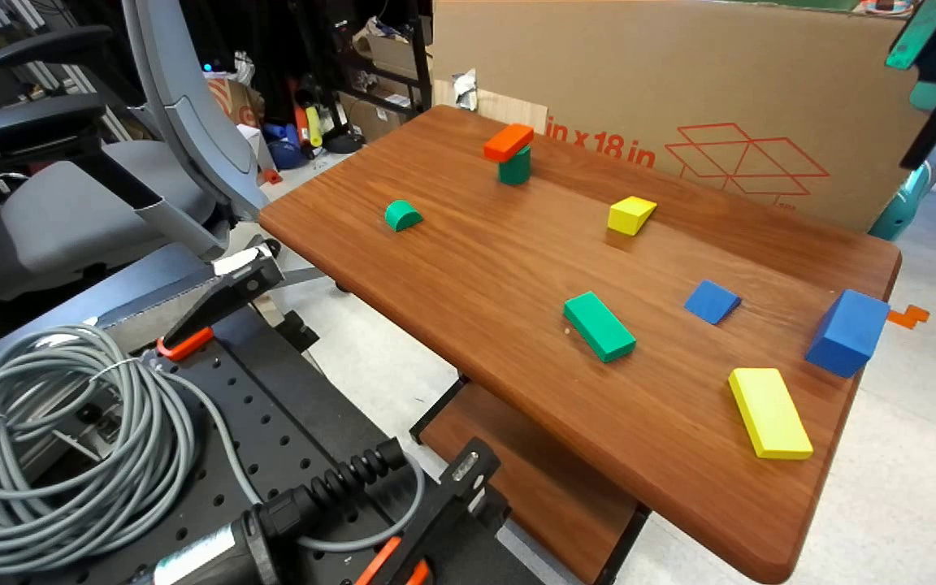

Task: Move the blue block to the center of the table

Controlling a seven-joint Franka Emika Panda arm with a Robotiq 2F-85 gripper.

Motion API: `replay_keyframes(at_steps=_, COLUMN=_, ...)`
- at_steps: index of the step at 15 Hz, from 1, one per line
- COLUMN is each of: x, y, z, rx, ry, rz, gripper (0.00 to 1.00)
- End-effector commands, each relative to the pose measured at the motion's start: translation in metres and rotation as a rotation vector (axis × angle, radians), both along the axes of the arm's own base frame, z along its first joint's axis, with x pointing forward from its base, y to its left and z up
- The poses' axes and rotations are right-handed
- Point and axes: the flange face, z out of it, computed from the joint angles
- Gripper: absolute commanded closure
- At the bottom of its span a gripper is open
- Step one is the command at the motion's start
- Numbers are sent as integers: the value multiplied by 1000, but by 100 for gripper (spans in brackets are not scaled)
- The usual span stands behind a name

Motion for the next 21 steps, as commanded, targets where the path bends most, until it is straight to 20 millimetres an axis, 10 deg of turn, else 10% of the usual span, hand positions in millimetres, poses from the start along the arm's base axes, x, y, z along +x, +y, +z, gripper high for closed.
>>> replay_keyframes(at_steps=1, x=14, y=-7, z=-20, rx=-21, ry=16, rz=-32, gripper=0)
replay_keyframes(at_steps=21, x=50, y=7, z=-137, rx=-63, ry=134, rz=-5, gripper=0)
